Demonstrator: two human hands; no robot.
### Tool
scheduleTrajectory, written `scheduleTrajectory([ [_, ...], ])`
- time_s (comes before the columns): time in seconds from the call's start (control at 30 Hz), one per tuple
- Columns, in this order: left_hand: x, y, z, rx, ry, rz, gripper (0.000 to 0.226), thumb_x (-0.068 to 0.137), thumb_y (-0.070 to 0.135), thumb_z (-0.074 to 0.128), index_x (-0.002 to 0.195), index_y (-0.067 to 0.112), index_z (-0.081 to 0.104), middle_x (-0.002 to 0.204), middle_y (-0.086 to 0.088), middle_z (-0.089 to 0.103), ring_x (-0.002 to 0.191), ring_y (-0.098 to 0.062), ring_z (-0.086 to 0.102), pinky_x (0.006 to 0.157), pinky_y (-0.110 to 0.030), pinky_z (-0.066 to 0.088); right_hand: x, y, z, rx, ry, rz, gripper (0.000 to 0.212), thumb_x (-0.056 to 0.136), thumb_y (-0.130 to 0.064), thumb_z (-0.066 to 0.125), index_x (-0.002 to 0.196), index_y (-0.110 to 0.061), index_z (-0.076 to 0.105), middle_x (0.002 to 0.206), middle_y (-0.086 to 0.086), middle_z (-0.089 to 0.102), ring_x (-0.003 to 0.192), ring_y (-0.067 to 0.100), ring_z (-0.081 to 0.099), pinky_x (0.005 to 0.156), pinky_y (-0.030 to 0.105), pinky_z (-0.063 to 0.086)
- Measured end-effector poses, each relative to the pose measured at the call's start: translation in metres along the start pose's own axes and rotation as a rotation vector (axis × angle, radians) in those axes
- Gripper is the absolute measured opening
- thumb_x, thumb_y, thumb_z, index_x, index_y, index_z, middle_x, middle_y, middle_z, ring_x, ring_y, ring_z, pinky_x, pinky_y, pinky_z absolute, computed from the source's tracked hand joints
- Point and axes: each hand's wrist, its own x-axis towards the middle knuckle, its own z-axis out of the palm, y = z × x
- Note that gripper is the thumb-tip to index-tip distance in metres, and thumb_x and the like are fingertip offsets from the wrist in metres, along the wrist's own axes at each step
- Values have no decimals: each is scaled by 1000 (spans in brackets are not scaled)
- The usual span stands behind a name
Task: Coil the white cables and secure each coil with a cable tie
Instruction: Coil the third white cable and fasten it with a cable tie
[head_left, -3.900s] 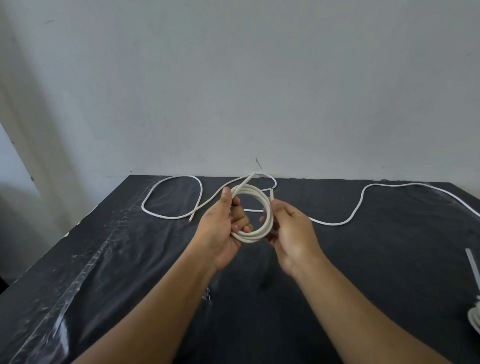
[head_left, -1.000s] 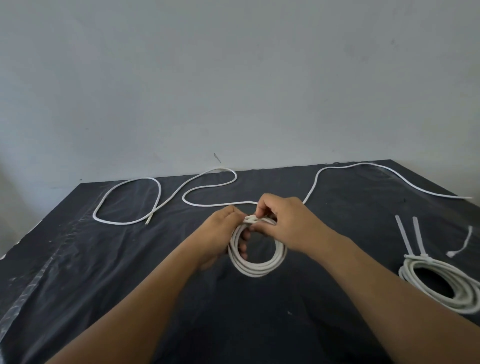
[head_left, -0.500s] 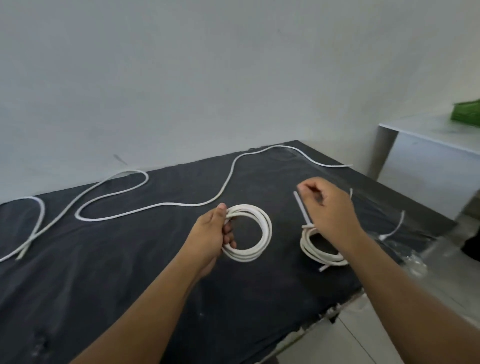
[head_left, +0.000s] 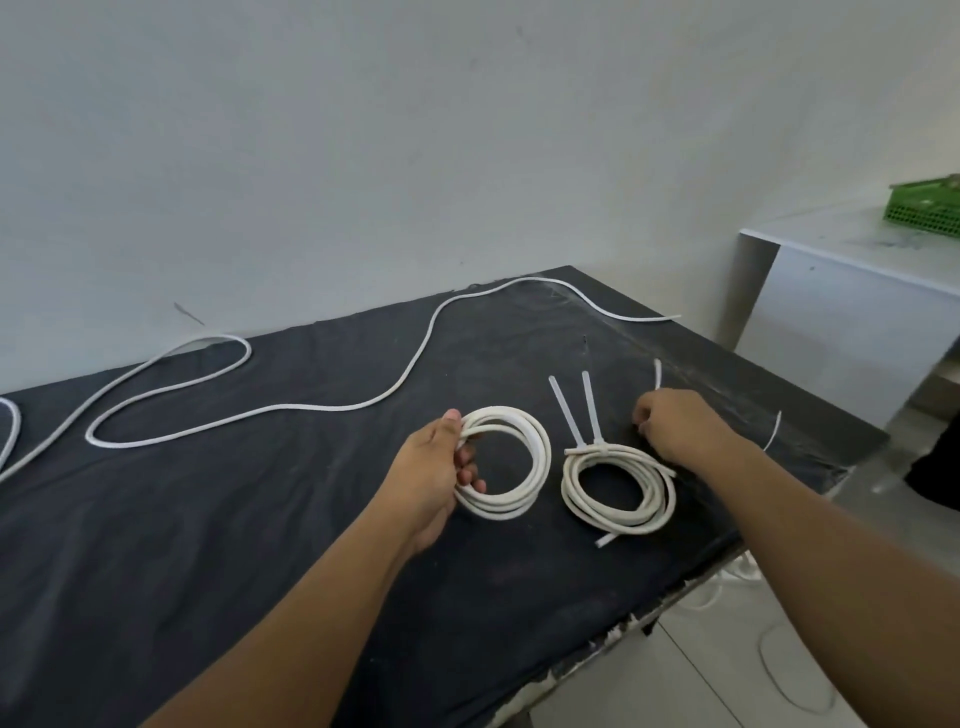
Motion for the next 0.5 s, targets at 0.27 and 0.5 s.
scheduleTrajectory([
  [0.27, 17, 18, -26, -75, 164, 85, 38, 103, 33, 34, 79, 9, 51, 57, 0, 34, 45, -12, 32, 52, -31, 42, -53, -90, -46, 466, 549, -394, 13, 91, -15, 61, 101, -13, 69, 91, 0, 69, 78, 8, 60, 76, 17, 42],
  [0.5, 14, 50, -71, -162, 312, 129, 40, 103, 33, 31, 80, 9, 52, 56, -1, 35, 44, -13, 33, 53, -32, 43, -127, -177, -65, 838, 407, -826, 11, 93, -14, 58, 100, -13, 67, 81, -16, 64, 74, 4, 62, 68, 12, 46],
])
